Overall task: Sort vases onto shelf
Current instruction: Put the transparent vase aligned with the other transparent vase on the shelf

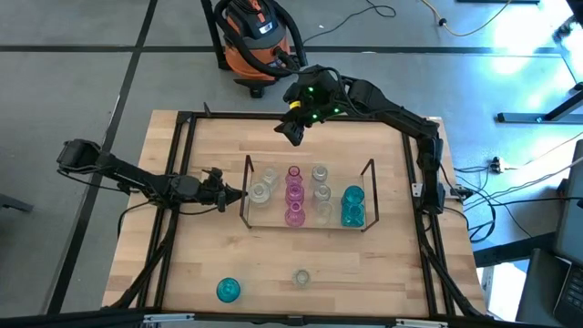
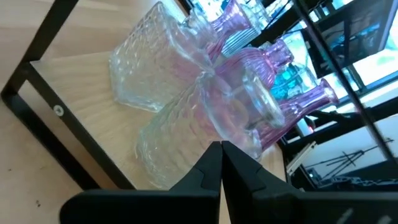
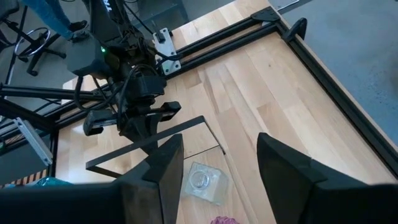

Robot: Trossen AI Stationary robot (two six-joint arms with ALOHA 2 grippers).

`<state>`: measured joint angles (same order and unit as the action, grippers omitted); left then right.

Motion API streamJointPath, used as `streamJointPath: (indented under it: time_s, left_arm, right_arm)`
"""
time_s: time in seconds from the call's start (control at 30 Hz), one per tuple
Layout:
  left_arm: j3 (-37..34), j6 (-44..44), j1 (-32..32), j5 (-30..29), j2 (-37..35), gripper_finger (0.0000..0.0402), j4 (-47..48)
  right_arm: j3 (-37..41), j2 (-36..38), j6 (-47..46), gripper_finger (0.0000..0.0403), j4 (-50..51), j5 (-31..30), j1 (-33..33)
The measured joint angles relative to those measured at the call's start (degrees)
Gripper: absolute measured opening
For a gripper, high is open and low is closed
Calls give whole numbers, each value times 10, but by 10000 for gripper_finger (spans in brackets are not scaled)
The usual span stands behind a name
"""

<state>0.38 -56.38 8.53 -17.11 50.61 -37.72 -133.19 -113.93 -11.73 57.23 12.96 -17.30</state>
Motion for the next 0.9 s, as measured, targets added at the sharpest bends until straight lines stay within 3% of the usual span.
streamJointPath:
  time_s: [0.57, 0.9]
  left_arm:
    - [0, 15, -57, 88, 0, 0, -11]
    - [0, 1, -79, 100, 0, 0, -10]
  right_arm:
    - [0, 0, -5, 177, -1, -25, 0]
    - [0, 0, -5, 177, -1, -36, 0]
